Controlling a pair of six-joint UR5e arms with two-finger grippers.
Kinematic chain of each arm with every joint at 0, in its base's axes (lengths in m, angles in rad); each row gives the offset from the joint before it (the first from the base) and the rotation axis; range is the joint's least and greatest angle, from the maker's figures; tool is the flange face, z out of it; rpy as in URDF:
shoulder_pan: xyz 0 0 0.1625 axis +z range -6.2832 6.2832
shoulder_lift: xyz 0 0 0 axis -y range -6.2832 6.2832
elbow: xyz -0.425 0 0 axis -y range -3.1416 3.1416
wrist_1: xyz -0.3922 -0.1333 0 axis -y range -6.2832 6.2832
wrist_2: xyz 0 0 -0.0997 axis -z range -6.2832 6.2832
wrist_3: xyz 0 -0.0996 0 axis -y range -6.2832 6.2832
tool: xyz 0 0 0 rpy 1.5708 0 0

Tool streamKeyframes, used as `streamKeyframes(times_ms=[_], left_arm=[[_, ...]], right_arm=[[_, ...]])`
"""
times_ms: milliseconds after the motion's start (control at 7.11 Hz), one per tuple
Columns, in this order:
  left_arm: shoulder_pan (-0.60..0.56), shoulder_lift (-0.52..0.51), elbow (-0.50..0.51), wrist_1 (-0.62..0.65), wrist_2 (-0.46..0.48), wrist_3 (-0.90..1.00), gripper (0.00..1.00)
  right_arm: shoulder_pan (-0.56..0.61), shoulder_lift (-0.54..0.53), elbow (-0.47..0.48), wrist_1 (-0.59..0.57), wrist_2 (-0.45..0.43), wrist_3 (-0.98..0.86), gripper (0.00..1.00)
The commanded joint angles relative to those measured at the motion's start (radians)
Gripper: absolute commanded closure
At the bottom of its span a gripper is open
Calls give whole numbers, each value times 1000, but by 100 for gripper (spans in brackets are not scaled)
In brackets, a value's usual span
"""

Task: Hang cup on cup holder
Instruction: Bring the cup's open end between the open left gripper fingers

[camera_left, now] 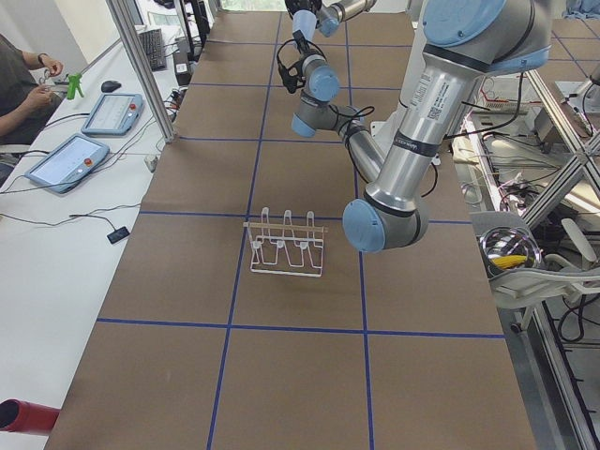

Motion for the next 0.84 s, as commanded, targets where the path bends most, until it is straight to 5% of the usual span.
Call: streamKeyframes(times_ms=[0, 703], left_arm=[[2, 3, 8, -75, -8, -41, 2], [25, -6, -1, -156, -7, -147, 2]], right_arm=[[-38, 15, -1, 48, -34, 51, 100], [-118, 35, -9, 180, -95, 124, 100]])
